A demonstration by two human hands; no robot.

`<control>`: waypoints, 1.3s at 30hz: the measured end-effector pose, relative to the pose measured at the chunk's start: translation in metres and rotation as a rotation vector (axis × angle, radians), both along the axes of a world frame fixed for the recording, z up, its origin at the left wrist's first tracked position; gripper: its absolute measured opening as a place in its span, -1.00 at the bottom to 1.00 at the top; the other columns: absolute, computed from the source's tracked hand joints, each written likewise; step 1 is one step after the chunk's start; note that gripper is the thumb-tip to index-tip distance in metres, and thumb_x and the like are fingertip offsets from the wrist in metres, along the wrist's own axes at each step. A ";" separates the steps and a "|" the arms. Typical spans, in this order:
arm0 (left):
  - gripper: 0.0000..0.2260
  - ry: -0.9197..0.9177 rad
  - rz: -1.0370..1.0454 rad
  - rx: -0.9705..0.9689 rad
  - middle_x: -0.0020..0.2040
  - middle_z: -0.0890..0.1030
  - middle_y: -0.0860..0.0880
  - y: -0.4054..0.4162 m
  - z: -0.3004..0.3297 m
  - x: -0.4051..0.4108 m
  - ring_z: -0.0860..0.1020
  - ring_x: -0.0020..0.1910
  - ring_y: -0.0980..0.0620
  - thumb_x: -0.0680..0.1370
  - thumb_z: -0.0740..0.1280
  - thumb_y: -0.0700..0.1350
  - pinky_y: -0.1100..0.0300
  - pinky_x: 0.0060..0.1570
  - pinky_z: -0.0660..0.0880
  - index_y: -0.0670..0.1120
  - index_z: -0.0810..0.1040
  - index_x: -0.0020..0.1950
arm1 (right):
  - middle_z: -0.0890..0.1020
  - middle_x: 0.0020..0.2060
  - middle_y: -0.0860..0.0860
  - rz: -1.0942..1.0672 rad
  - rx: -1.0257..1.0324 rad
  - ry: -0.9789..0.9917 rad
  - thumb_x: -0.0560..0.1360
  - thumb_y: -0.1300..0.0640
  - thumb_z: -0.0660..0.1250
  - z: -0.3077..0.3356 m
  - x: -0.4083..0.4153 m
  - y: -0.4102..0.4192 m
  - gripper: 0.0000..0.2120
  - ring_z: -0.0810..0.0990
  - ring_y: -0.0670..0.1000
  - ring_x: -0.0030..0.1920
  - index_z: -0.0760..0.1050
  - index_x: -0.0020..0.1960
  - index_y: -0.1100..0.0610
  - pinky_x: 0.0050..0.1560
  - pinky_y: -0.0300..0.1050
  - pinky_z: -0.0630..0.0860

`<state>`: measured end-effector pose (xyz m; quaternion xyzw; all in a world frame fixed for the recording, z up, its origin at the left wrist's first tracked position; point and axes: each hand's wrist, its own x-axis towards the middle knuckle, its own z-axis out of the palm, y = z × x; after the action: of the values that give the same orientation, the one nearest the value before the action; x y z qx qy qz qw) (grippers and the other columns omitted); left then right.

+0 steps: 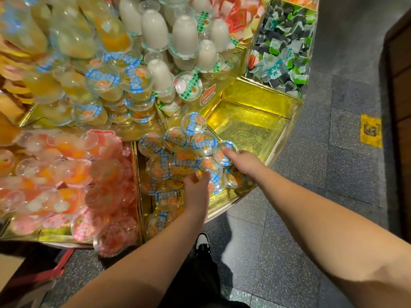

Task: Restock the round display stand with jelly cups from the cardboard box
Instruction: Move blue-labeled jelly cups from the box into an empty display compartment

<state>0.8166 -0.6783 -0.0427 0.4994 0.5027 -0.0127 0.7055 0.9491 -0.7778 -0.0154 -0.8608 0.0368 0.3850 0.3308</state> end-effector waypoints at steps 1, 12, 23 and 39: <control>-0.57 0.030 -0.009 0.010 0.18 0.53 -0.07 0.001 0.002 0.001 0.54 0.15 -0.10 0.52 0.41 0.07 -0.03 0.19 0.46 -0.09 0.39 0.28 | 0.36 0.48 0.18 -0.009 0.003 -0.006 0.52 -0.37 0.20 0.002 0.000 0.000 -0.14 0.37 0.20 0.43 0.20 0.54 0.25 0.34 0.00 0.34; -0.68 0.040 -0.007 -0.022 -0.06 0.54 -0.15 0.008 0.026 -0.004 0.50 -0.31 0.01 0.56 0.37 -0.05 0.24 -0.31 0.46 -0.25 0.49 0.18 | 0.48 0.37 0.16 -0.130 0.053 -0.073 0.41 -0.41 0.32 0.019 -0.010 -0.015 -0.12 0.48 0.19 0.32 0.34 0.45 0.24 0.26 0.03 0.43; -0.82 -0.122 -0.124 0.274 -0.37 0.38 0.01 0.021 0.080 -0.108 0.32 -0.37 0.05 0.55 0.32 -0.25 0.28 -0.46 0.22 -0.06 0.44 -0.22 | 0.52 0.31 0.19 -0.002 -0.052 -0.356 0.50 -0.27 0.32 0.071 -0.088 -0.055 -0.28 0.52 0.18 0.26 0.37 0.41 0.27 0.16 -0.07 0.43; -0.79 0.128 -0.312 0.892 0.10 0.58 -0.04 0.150 0.177 -0.390 0.51 0.00 0.00 0.53 0.39 -0.03 0.18 -0.09 0.35 -0.05 0.52 0.12 | 0.61 0.04 0.09 0.820 0.109 -0.630 0.56 -0.08 0.32 0.150 -0.337 0.069 -0.67 0.58 0.10 0.06 0.56 0.12 0.17 -0.02 -0.08 0.48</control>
<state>0.4266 -0.5283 0.1347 0.8212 0.4207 0.0679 0.3794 0.6119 -0.7086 0.1347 -0.8602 -0.4248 0.2064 0.1924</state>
